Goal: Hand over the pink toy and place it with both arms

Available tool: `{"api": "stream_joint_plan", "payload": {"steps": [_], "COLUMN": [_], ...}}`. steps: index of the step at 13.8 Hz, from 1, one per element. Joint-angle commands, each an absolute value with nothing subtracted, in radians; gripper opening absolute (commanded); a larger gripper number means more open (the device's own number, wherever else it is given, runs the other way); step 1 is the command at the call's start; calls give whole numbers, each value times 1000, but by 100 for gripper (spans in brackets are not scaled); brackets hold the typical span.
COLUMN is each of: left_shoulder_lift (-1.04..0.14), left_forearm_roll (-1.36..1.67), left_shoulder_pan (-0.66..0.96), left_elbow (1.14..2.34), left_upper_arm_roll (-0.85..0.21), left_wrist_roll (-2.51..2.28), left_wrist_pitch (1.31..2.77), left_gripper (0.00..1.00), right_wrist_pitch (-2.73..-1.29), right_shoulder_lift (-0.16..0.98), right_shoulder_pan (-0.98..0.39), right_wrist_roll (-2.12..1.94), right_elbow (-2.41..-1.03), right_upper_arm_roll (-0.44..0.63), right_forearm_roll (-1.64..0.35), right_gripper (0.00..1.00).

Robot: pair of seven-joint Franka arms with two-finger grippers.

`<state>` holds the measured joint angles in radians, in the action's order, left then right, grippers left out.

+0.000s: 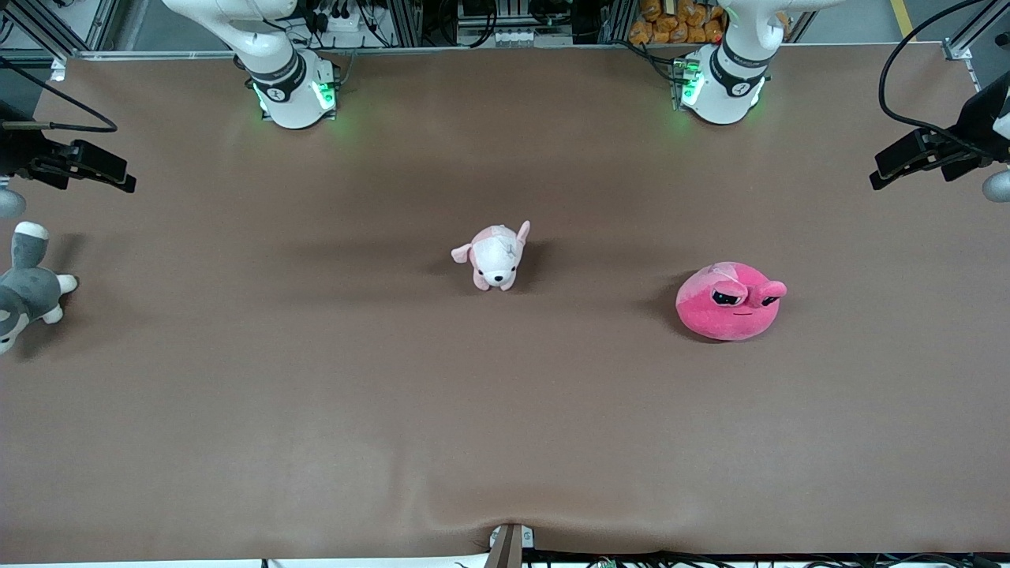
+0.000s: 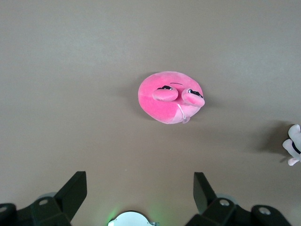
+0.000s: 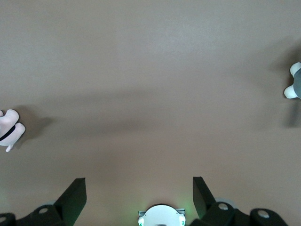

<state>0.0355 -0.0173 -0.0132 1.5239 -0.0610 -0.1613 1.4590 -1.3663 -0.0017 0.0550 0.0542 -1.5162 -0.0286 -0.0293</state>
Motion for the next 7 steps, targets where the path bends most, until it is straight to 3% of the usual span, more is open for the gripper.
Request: {"api": "stream_joint_plan", "payload": {"steps": [1, 7], "left_shoulder_lift": [35, 38], "left_forearm_roll": [-38, -38], "left_shoulder_pan": [-12, -15], "left_elbow": [1513, 1519], "left_upper_arm_roll": [-67, -68], "left_wrist_roll": [-166, -166], "left_wrist_pitch": [1460, 1456], "left_gripper": [100, 100], "right_wrist_pitch": [-1378, -1378], "right_shoulder_lift": [-15, -14], "right_shoulder_pan": [49, 51], "right_wrist_roll": [58, 57], "right_elbow": [-1534, -1532], "right_upper_arm_roll": [-28, -28], "right_forearm_roll": [-14, -14], "right_gripper": [100, 100]}}
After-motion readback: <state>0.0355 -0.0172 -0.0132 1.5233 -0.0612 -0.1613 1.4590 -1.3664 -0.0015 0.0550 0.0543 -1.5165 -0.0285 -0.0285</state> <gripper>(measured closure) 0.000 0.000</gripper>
